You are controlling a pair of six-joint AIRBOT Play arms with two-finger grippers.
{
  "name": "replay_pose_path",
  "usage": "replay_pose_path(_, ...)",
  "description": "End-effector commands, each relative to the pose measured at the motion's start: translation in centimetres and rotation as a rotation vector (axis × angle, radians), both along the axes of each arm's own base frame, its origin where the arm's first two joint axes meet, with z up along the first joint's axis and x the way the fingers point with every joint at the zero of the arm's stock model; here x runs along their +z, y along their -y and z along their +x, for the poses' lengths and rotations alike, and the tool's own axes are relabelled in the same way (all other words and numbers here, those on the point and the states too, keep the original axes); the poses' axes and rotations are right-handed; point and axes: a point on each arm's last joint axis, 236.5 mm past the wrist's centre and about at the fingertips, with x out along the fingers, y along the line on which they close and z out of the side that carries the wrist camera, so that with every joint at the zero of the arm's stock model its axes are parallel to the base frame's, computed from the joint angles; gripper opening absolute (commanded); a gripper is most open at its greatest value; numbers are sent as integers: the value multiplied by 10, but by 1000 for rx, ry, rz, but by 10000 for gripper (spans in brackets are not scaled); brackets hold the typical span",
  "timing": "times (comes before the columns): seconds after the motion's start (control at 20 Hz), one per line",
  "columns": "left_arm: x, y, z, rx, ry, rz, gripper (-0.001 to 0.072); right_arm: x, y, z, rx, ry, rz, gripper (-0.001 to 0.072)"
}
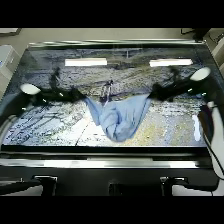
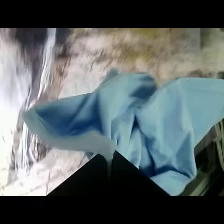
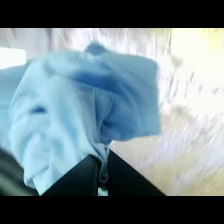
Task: Fold the clothes and pants, and hang the long-sleeved shirts on hangers.
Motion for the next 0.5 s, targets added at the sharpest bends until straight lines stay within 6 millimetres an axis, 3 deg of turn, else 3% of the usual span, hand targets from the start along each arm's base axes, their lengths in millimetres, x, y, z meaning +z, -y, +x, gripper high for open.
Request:
replay_pose_path(0.0,197,-67,-2,142,479,60,24,204,65,10,-192,554,-139,42)
replay_pose_path(0.05,251,-83,-20,192,609,70,24,262,79,-10,-247,708,-186,42)
replay_pose_path(0.1,303,-97,-46,248,740,81,24,309,87,-37,-290,833,-232,42)
replay_pose_path(0.2,376,-116,-98,364,949,89,24,361,95,-87,-357,987,-327,42)
replay_pose_path(0.3,413,-133,-139,474,1052,99,24,383,110,-128,-460,1026,-396,42)
replay_pose_path(0.45,436,-139,-174,547,1115,89,24,399,122,-162,-543,1063,-447,43)
